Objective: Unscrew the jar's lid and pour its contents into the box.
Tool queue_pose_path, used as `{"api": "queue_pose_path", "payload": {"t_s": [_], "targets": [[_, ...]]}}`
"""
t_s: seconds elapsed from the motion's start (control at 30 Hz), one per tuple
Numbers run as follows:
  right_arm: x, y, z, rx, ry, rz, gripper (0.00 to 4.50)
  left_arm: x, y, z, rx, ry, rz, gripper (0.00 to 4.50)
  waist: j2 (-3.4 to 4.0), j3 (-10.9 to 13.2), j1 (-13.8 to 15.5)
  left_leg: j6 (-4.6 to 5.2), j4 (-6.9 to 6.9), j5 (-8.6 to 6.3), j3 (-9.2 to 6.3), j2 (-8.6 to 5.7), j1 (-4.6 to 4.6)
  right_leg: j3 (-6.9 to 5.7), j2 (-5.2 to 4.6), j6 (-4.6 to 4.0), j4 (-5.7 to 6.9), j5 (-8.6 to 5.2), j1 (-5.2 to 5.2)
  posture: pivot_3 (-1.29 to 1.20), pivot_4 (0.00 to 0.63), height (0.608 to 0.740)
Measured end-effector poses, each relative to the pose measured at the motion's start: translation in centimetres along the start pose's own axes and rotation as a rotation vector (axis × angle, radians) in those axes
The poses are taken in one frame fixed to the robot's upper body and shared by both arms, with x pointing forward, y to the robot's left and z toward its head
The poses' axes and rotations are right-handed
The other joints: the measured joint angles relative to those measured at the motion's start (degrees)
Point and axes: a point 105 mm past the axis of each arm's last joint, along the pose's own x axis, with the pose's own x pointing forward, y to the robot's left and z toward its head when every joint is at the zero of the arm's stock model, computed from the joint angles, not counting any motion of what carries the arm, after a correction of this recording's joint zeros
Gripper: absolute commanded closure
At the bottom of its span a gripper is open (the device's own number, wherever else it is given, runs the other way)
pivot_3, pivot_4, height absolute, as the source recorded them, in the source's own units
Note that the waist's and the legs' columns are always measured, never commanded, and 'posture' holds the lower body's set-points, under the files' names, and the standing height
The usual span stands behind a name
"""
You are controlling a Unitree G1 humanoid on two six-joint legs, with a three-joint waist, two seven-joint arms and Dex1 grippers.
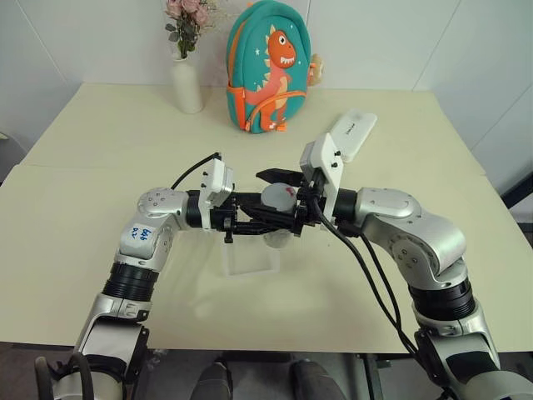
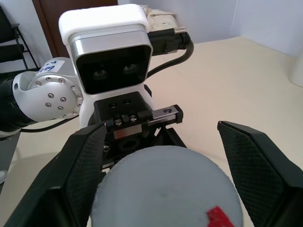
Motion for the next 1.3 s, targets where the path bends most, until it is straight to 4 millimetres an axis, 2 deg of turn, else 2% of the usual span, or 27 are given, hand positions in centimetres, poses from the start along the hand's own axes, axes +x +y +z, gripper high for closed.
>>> {"api": "queue_pose_path", "payload": {"t_s": [0.23, 0.6, 1.0, 1.17, 1.3], "targets": [[-1.3, -0.5, -0.1, -0.017, 0.018, -0.028, 0.57, -0.1, 0.2, 0.0, -0.009, 0.004, 0.021, 2.53, 0.00, 0.0, 0.0, 0.00, 0.00, 0.00, 0.00, 0.00, 0.00, 0.00, 0.00, 0.00, 0.00, 0.00, 0.00, 0.00, 0.150, 0.740], [-3.7, -0.4, 0.1, -0.034, 0.063, -0.047, 0.57, -0.2, 0.2, 0.0, -0.008, 0.013, 0.025, 2.53, 0.00, 0.0, 0.0, 0.00, 0.00, 0.00, 0.00, 0.00, 0.00, 0.00, 0.00, 0.00, 0.00, 0.00, 0.00, 0.00, 0.150, 0.740], [-5.5, 0.3, 0.1, -0.004, 0.101, -0.047, 0.57, -0.3, 0.0, 0.1, -0.001, 0.014, 0.005, 2.53, 0.00, 0.0, 0.1, 0.00, 0.00, 0.00, 0.00, 0.00, 0.00, 0.01, 0.01, 0.00, -0.01, 0.00, 0.00, 0.00, 0.150, 0.740], [-6.3, 0.5, 1.1, -0.007, 0.078, -0.048, 0.57, -0.3, 0.0, 0.1, 0.000, 0.014, 0.004, 2.53, 0.00, 0.0, 0.1, 0.00, 0.00, 0.00, 0.00, 0.00, 0.00, 0.01, 0.00, 0.00, -0.02, 0.00, 0.01, 0.00, 0.150, 0.740], [-6.1, 0.2, 1.8, -0.018, 0.053, -0.064, 0.57, -0.3, -0.1, 0.1, 0.003, 0.013, 0.000, 2.53, 0.00, 0.0, 0.0, 0.00, 0.00, 0.00, 0.00, 0.00, 0.01, 0.01, 0.01, 0.00, -0.01, 0.00, 0.01, 0.00, 0.150, 0.740]]}}
